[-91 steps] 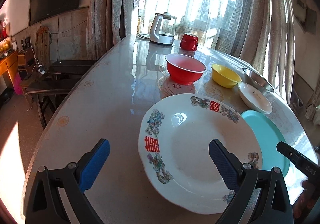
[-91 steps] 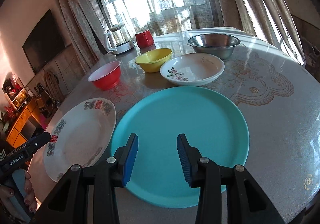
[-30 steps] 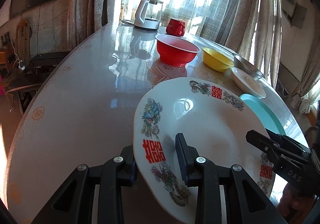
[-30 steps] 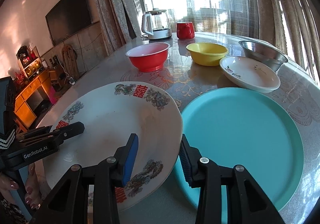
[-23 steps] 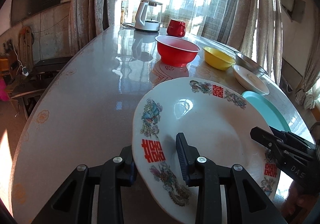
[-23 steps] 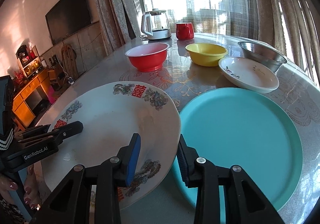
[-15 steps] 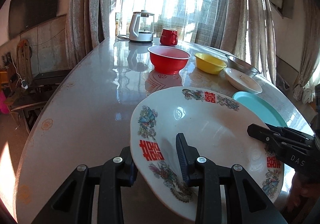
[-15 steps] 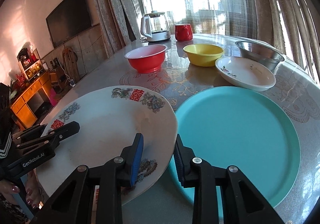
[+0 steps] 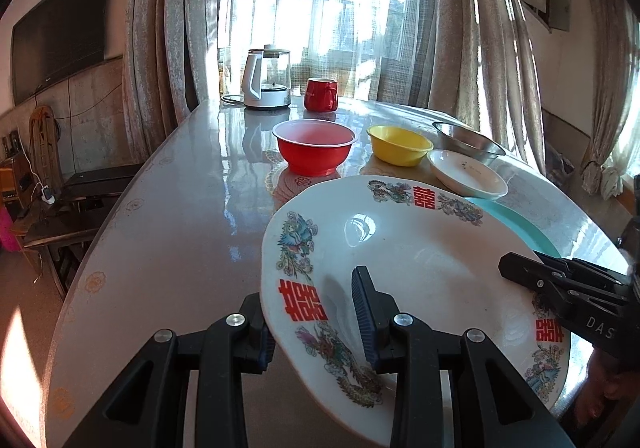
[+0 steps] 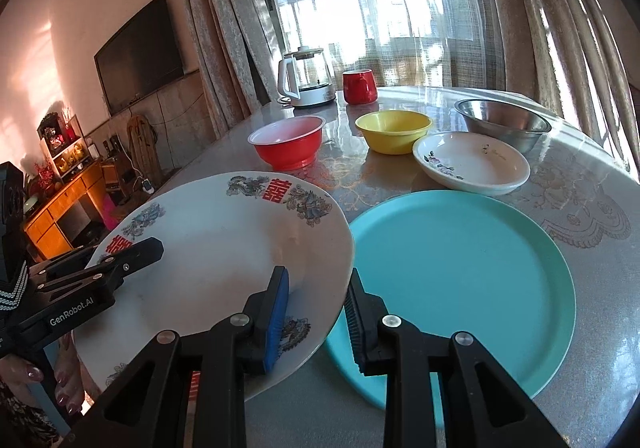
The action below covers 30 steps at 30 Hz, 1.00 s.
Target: Organize plates and bowls
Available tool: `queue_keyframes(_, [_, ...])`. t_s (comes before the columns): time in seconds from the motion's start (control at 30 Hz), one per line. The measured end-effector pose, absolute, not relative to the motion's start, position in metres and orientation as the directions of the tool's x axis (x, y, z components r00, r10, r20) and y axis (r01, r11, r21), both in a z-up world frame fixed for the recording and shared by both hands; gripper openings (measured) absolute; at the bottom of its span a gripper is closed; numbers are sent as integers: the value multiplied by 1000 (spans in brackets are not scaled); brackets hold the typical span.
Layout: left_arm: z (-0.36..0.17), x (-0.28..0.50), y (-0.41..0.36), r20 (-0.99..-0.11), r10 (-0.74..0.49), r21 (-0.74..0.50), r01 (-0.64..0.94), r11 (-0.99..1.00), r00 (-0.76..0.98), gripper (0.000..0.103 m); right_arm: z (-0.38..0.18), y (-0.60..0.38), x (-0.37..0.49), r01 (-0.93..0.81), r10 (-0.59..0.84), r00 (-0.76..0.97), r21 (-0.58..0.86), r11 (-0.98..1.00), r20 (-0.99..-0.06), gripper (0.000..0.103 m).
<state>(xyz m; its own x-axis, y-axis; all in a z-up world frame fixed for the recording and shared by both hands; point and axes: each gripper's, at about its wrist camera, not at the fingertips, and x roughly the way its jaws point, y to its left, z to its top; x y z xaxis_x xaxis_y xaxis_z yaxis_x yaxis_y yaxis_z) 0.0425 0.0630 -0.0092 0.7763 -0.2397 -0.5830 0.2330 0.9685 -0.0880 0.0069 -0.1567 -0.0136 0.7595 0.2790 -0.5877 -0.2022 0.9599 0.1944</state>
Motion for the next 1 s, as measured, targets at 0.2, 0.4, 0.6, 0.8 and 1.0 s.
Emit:
queue_keyframes(0.2, [-5, 47, 36, -590, -280, -83, 288, 954, 757, 34, -9, -179, -2, -153, 243, 776, 200, 968, -582, 28])
queue_keyframes(0.4, [-2, 57, -3, -608, -327, -74, 359, 930, 723, 34, -4, -211, -9, -75, 178, 795, 197, 978, -580, 28])
queue_keyframes(0.6, [-2, 68, -44, -626, -370, -75, 420, 904, 686, 35, -3, -247, -13, 9, 109, 811, 199, 980, -575, 28])
queue_keyframes(0.8, [-8, 82, -75, -657, -396, -94, 451, 888, 642, 35, -9, -277, -8, 74, 65, 808, 210, 975, -585, 28])
queue_keyframes(1.0, [-20, 93, -97, -685, -404, -107, 464, 879, 606, 35, -18, -295, -4, 120, 29, 801, 207, 971, -598, 28])
